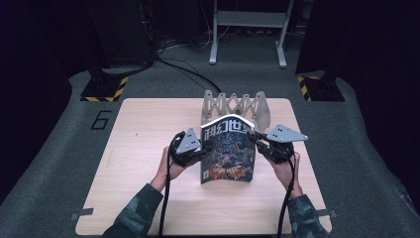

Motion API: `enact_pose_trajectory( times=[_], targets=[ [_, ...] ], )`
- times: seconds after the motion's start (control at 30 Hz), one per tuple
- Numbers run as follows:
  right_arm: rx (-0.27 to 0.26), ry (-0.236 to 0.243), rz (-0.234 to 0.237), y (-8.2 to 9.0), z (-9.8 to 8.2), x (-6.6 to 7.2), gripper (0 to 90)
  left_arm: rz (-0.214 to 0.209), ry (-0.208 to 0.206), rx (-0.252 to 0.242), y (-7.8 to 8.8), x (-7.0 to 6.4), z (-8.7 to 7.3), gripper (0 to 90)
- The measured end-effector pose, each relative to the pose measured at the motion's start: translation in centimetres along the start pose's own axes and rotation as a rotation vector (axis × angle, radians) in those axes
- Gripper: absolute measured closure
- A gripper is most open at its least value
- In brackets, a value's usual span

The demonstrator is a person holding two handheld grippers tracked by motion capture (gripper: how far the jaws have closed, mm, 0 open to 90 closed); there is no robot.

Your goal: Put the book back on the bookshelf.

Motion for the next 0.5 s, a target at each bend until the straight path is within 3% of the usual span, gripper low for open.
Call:
enact_pose_trajectory(
  times=[0.2,0.27,0.43,0.5],
  targets=[
    [-0.005,-0.013,0.005,0.2,-0.1,0.0,82.1,-0.017,0.004,-0.004,0.4,0.0,0.0,77.2],
    [-0.015,-0.027,0.019,0.2,-0.1,-0.1,81.9,-0.051,0.008,-0.004,0.8,0.0,-0.1,76.3],
    [-0.016,-0.02,0.037,0.2,0.0,0.2,81.5,-0.108,0.064,-0.047,1.8,0.8,0.9,60.5],
    [-0.016,-0.019,0.042,0.2,0.1,0.2,81.4,-0.116,0.053,-0.047,2.1,0.9,1.4,57.9]
  ],
)
Point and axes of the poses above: each handheld gripper's, and its own axes: y roughly backward along the jaws, z roughly out of its top, x roughly to its left, the point moved 4 cm from there along -y, roughly forward along the jaws, and after that the axes turned 9 degrees about z, right-handed, at the moved point
